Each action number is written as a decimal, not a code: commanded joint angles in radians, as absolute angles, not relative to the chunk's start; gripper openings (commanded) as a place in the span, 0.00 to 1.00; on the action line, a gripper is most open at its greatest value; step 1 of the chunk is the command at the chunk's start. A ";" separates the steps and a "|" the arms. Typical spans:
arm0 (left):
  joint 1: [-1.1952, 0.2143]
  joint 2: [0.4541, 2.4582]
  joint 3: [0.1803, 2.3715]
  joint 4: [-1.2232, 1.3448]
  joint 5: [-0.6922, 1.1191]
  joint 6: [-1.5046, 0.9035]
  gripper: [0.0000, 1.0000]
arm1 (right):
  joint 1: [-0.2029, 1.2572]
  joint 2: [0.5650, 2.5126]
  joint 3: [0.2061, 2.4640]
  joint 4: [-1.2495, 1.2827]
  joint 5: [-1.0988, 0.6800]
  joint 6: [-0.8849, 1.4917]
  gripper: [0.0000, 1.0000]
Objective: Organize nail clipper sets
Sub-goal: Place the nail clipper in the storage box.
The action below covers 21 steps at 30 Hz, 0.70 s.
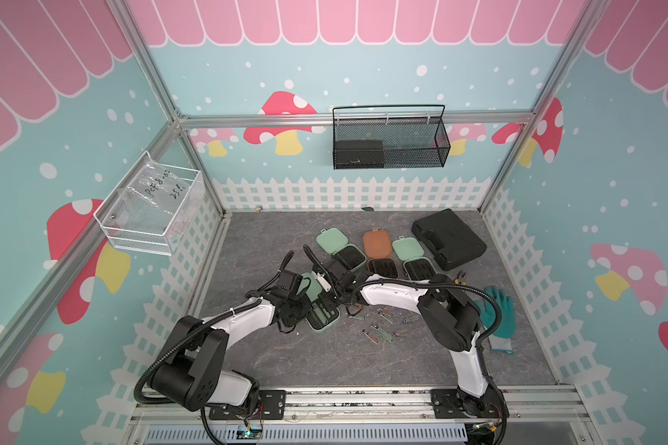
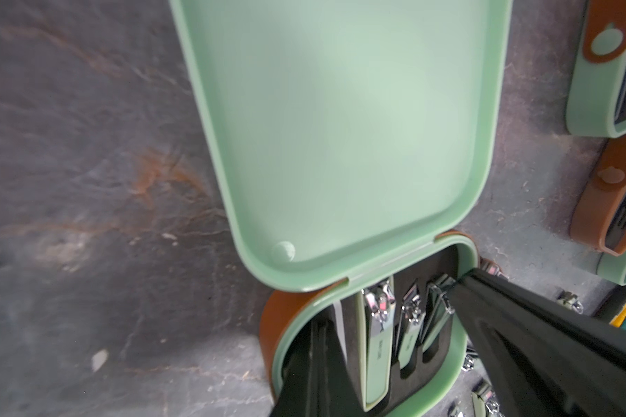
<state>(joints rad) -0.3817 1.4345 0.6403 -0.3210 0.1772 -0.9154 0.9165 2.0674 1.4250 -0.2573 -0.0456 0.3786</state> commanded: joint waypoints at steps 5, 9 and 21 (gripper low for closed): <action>-0.380 1.485 0.621 -0.353 0.159 -0.907 0.00 | 0.917 2.100 1.403 -0.226 -0.064 0.404 0.07; -0.380 1.485 0.621 -0.353 0.160 -0.908 0.00 | 0.918 2.092 1.355 -0.216 -0.051 0.427 0.07; -0.380 1.482 0.622 -0.353 0.162 -0.910 0.00 | 0.919 2.018 1.113 -0.104 -0.029 0.528 0.06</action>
